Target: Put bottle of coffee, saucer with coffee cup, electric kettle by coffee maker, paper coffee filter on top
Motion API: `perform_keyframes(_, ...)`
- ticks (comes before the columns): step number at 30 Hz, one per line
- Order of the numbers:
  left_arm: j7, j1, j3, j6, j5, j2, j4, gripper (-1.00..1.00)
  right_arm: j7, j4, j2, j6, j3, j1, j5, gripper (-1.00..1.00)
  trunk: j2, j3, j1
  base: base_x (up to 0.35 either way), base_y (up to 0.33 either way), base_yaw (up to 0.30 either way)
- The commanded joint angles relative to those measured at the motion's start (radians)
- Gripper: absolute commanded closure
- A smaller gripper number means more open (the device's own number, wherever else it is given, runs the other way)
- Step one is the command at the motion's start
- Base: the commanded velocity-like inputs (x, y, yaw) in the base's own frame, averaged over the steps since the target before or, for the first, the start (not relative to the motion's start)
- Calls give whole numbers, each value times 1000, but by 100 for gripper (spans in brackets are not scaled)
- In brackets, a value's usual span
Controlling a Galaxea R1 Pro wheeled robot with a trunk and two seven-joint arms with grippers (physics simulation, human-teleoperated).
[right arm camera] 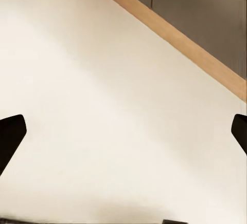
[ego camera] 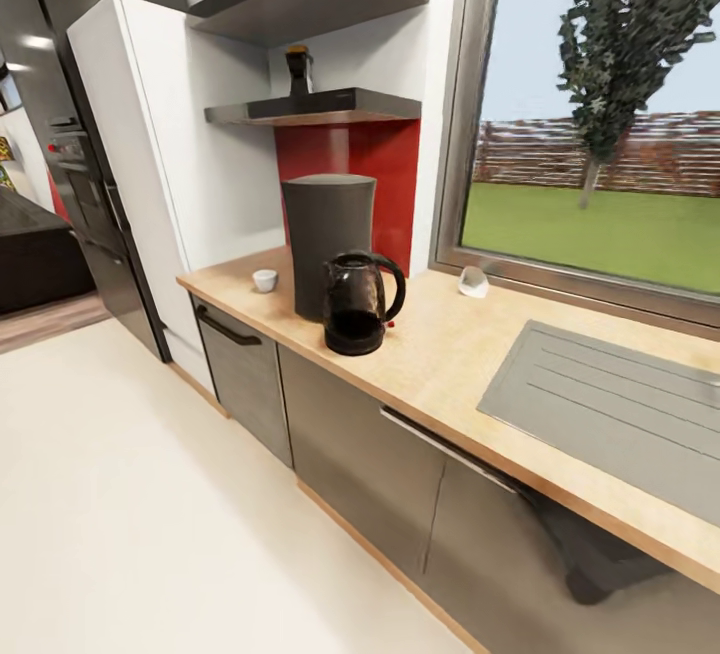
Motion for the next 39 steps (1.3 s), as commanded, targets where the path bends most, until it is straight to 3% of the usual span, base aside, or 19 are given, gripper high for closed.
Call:
perform_keyframes(1,0,0,4,-1,2,-1,-1,-100,22,-15,-1,-3,9,-1,1,-100,0,-1,0,137,57,0)
perform_keyframes(2,0,0,6,-2,2,-1,-2,-100,95,-77,-1,-2,29,-1,0,-100,0,-1,0,70,29,0)
perform_keyframes(6,0,0,7,-2,2,-1,-1,-100,177,-200,-1,4,46,-1,-1,-100,0,-1,0,40,17,0)
perform_keyframes(9,0,0,6,-3,2,-1,-1,-100,210,-311,-1,8,54,-1,-2,-100,0,-1,0,13,6,0)
perform_keyframes(14,0,0,6,-3,2,-2,0,-100,248,-513,-1,51,102,-1,-6,-100,0,-1,0,4,2,0)
perform_keyframes(18,0,0,6,-3,2,-1,1,-100,261,-799,-2,291,141,-1,-12,-100,0,-1,0,1,0,0)
perform_keyframes(25,0,0,8,-38,1,-1,2,-100,263,-1067,2,502,158,-1,-15,-100,0,-1,0,0,0,0)
perform_keyframes(32,0,0,9,-73,-1,-1,3,-100,264,-1231,30,649,171,-20,-16,-100,0,-1,0,0,0,0)
perform_keyframes(34,0,0,9,-76,-1,-1,3,-100,264,-1255,34,688,172,-53,-16,-100,0,-1,0,0,0,0)
perform_keyframes(36,0,0,9,-78,-1,-1,3,-100,264,-1272,37,761,172,-137,-21,-100,0,-1,0,0,0,0)
perform_keyframes(39,0,0,9,-79,-1,-1,3,-100,264,-1276,38,813,172,-201,-38,-100,0,-1,0,0,0,0)
